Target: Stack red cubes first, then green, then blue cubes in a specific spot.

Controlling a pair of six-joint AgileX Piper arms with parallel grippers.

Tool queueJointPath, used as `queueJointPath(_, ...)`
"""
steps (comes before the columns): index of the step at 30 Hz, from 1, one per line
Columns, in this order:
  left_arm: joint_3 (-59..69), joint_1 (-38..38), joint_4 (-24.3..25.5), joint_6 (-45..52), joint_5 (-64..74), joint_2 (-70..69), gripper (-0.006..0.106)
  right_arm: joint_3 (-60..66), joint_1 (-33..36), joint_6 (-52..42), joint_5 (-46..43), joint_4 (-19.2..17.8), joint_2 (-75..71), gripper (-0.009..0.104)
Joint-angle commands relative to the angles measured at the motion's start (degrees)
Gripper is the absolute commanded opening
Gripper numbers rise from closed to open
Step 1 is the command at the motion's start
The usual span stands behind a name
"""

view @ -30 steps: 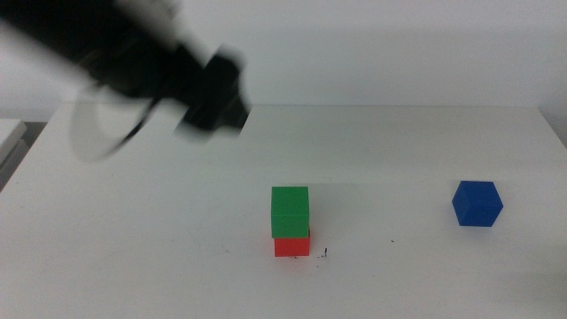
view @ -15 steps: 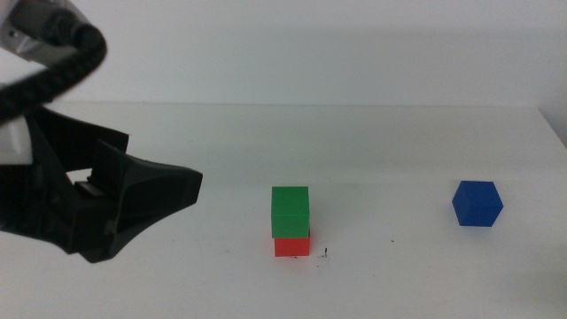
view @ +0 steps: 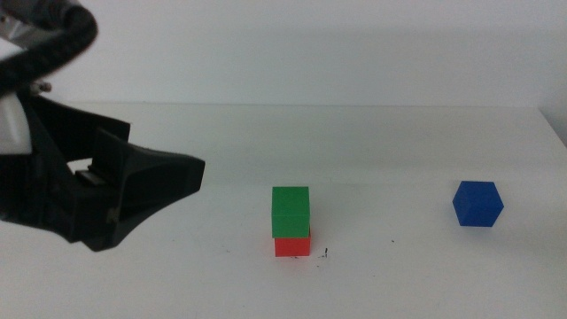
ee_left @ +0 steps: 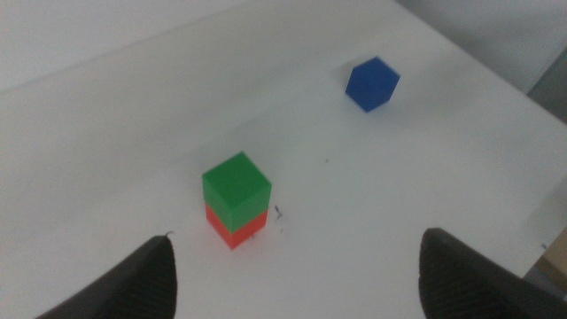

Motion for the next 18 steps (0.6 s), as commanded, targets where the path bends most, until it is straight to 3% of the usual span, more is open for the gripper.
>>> queueJointPath(1, 0.06, 0.05, 0.1, 0.17, -2.02, -0.38, 0.094, -10.66, -0.21, 1.13, 8.35, -0.64, 9.2, 0.088)
queueJointPath(4, 0.06, 0.05, 0.1, 0.17, -2.3, -0.38, 0.094, -24.07, -0.21, 0.67, 21.92, -1.02, 22.62, 0.088)
queueJointPath(8, 0.06, 0.05, 0.1, 0.17, -2.3, -0.38, 0.094, -36.8, -0.21, 1.13, 30.41, -0.6, 36.97, 0.088)
queueJointPath(14, 0.06, 0.05, 0.1, 0.17, -2.3, -0.38, 0.094, -45.28, -0.21, -1.77, 30.5, 0.8, 50.59, 0.088)
queueJointPath(18, 0.06, 0.05, 0.1, 0.17, -2.3, -0.38, 0.094, -48.41, -0.21, -6.0, 31.46, -0.6, 58.67, 0.088)
